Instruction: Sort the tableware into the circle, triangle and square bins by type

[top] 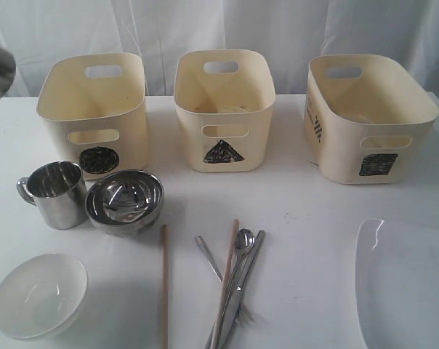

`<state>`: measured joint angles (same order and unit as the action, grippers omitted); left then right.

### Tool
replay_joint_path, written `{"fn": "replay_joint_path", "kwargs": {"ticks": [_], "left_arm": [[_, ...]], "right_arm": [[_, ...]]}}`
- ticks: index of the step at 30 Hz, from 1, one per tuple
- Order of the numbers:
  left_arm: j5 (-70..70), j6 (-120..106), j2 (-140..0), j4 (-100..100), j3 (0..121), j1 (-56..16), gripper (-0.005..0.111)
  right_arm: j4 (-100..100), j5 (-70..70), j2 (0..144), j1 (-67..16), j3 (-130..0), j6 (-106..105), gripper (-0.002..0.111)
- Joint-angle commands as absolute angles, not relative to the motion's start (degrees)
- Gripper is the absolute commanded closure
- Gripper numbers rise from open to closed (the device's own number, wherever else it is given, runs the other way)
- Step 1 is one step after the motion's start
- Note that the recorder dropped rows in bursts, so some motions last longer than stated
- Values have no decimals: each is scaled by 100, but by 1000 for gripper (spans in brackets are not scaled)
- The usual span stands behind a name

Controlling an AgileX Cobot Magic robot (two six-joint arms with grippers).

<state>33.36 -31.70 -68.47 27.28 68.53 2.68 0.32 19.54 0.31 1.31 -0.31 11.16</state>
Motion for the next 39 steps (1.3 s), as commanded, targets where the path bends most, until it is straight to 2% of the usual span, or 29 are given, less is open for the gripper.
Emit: {"fn": "replay_joint_path", "kwargs": {"ticks": [1,8,13,22,34,36,39], "left_arm": [[2810,-4305,-7438,4063,7423,269,107],[2722,-6087,-9056,6233,8452,269,107],[2997,-6842,-10038,6832,8988,231,107],[2958,-7533,-11092,6807,9393,-150,107],[3099,-6632,-11262,5448,9393,-312,107],[3240,-6487,-11262,5166,9393,-312,104],[3502,-6397,-11262,4921,9393,-312,88]], "right_arm": [[36,1929,0,114,0,1122,108],[36,1929,0,114,0,1122,108],[36,1929,0,114,0,1122,108],[36,1929,0,114,0,1122,108],[36,1929,0,114,0,1122,108],[36,1929,0,114,0,1122,108],[36,1929,0,114,0,1122,108]]}}
